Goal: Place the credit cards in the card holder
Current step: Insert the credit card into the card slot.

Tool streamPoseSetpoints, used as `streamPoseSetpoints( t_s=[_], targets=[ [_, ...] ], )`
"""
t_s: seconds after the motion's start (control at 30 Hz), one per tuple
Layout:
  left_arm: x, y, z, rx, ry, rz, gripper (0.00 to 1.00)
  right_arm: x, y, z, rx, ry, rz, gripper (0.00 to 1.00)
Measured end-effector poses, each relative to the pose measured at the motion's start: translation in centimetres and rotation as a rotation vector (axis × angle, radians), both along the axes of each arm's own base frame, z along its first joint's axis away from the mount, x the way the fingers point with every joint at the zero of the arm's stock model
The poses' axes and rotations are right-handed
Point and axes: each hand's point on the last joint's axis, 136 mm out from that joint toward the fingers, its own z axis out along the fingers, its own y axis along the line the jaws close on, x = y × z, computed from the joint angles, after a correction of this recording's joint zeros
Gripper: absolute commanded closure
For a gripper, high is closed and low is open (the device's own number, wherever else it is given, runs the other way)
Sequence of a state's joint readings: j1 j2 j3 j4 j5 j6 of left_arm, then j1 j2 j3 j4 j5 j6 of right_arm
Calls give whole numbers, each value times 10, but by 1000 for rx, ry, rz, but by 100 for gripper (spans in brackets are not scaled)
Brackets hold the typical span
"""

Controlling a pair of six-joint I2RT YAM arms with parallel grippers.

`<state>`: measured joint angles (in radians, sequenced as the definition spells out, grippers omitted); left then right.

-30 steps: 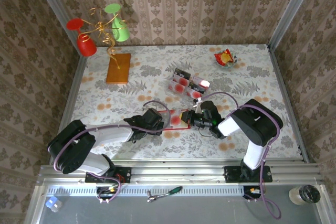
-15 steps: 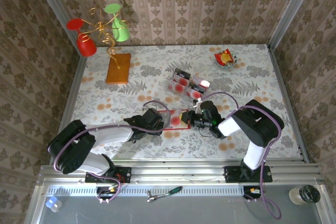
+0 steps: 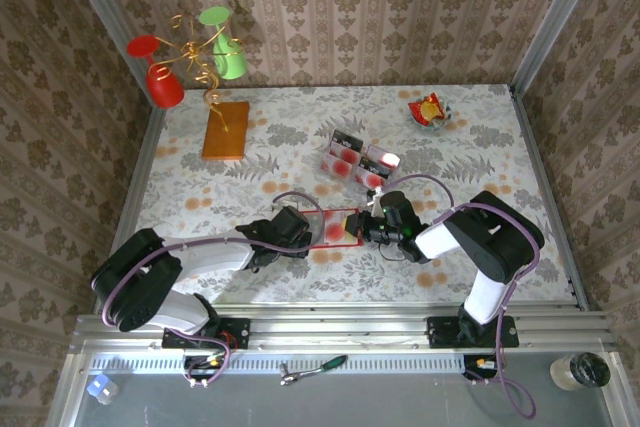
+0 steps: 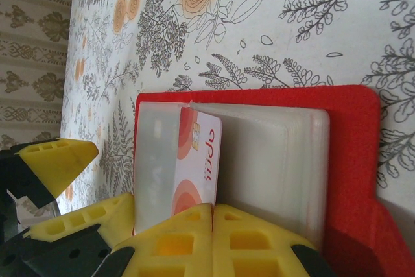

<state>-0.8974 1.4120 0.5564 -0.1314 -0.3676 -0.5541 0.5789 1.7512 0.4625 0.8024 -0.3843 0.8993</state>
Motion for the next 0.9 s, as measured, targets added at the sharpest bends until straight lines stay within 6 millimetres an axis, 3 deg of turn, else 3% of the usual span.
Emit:
streamPoseSetpoints(
  t_s=[0.8, 0.9],
  targets=[
    [0, 1, 0, 5, 0, 1, 0, 1, 7, -1, -14, 24, 22, 100],
    [0, 1, 0, 5, 0, 2, 0, 1, 7, -1, -21, 27, 25, 90]
  ],
)
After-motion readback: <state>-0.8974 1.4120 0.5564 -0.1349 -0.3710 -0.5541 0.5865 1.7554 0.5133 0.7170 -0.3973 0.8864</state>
